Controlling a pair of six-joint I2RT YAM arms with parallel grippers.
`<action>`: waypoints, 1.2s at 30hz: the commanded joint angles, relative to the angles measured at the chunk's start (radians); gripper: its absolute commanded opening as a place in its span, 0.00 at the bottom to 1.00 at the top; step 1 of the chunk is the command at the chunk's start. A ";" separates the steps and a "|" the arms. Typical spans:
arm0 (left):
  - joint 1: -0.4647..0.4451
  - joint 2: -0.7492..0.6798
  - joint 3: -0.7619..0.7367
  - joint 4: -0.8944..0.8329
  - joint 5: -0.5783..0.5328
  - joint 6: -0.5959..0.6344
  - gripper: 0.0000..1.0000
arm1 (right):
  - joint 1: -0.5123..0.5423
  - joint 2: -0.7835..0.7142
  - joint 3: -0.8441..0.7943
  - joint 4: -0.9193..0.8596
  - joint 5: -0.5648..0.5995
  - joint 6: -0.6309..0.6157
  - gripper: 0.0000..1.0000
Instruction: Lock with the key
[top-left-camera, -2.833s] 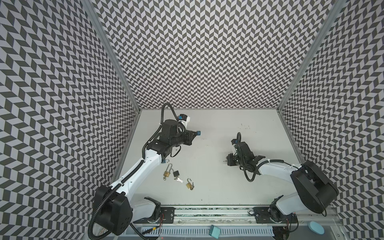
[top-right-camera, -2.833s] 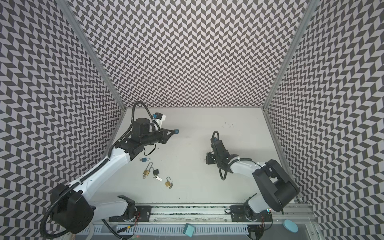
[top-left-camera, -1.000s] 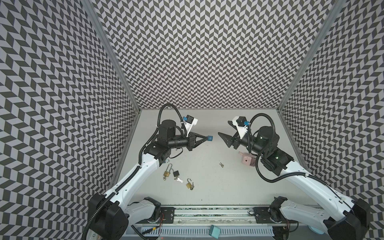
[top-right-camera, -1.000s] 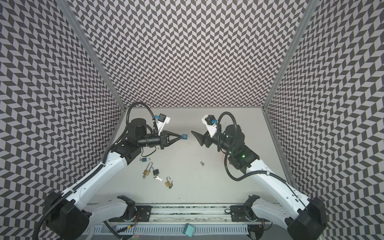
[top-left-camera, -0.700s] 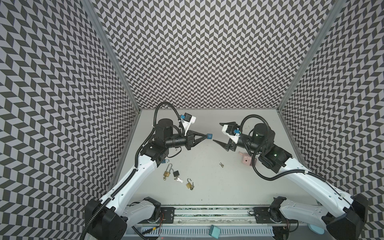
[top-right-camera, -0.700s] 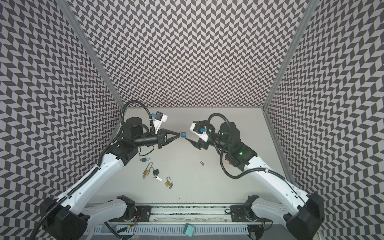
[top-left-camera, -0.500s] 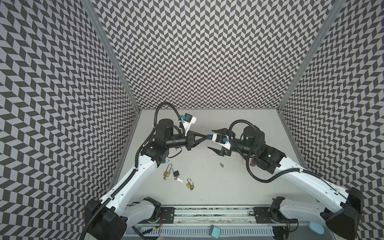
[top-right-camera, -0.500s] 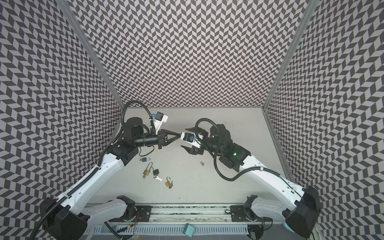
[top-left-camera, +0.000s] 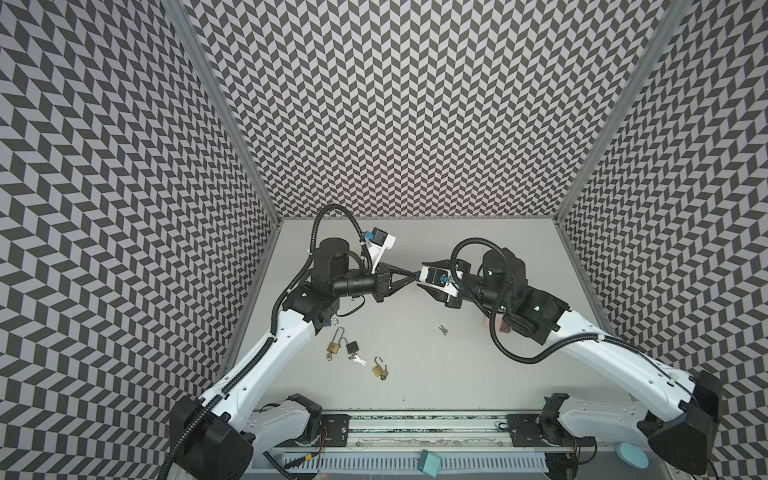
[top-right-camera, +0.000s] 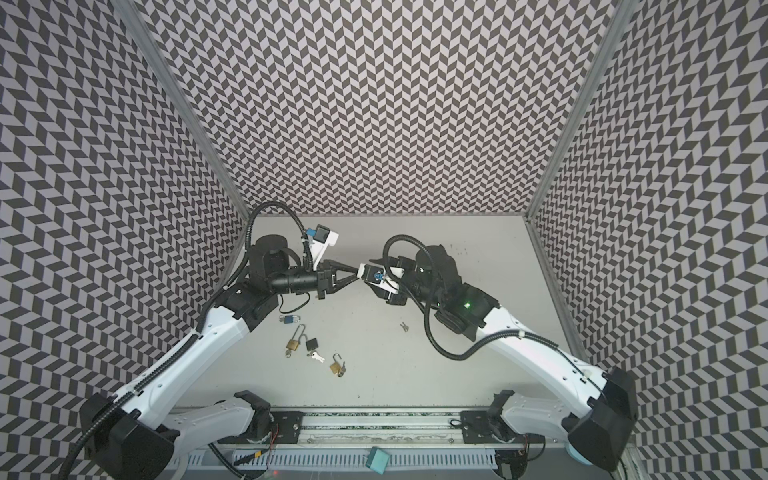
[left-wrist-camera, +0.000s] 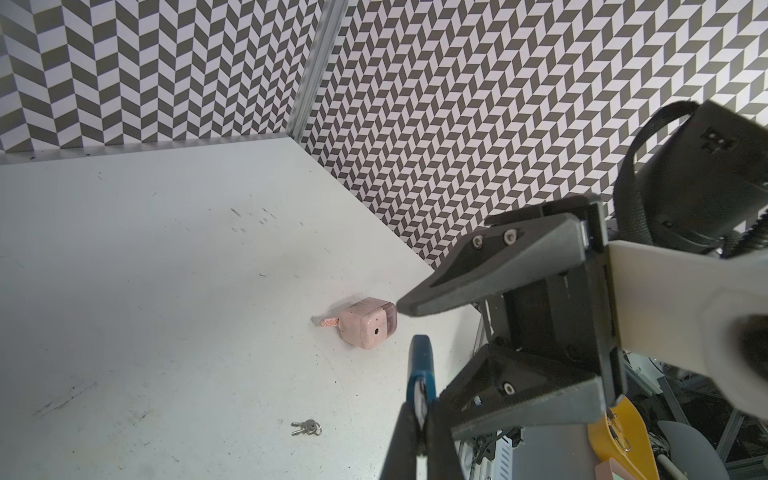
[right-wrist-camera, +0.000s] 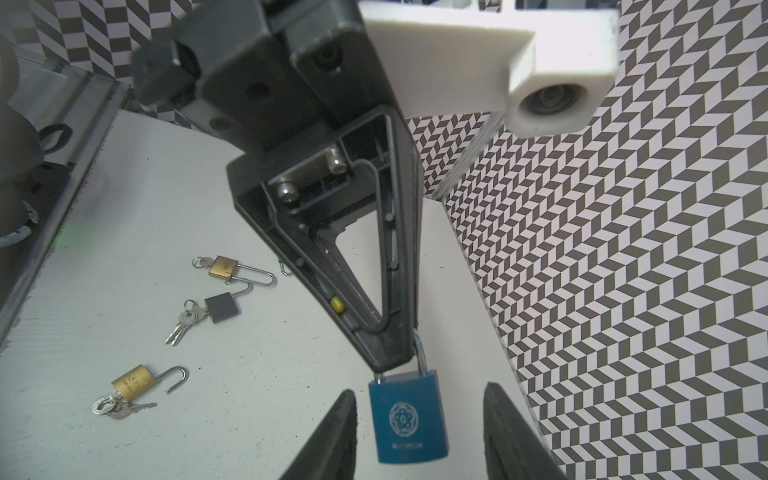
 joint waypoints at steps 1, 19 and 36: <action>-0.012 -0.004 0.038 -0.009 0.010 0.015 0.00 | 0.012 0.001 0.025 0.012 0.017 -0.019 0.45; -0.018 0.008 0.043 -0.009 0.001 0.011 0.00 | 0.031 -0.015 -0.008 0.054 0.089 -0.010 0.24; 0.015 -0.040 0.059 -0.176 -0.610 0.028 0.98 | -0.033 0.016 -0.256 0.192 0.251 0.876 0.00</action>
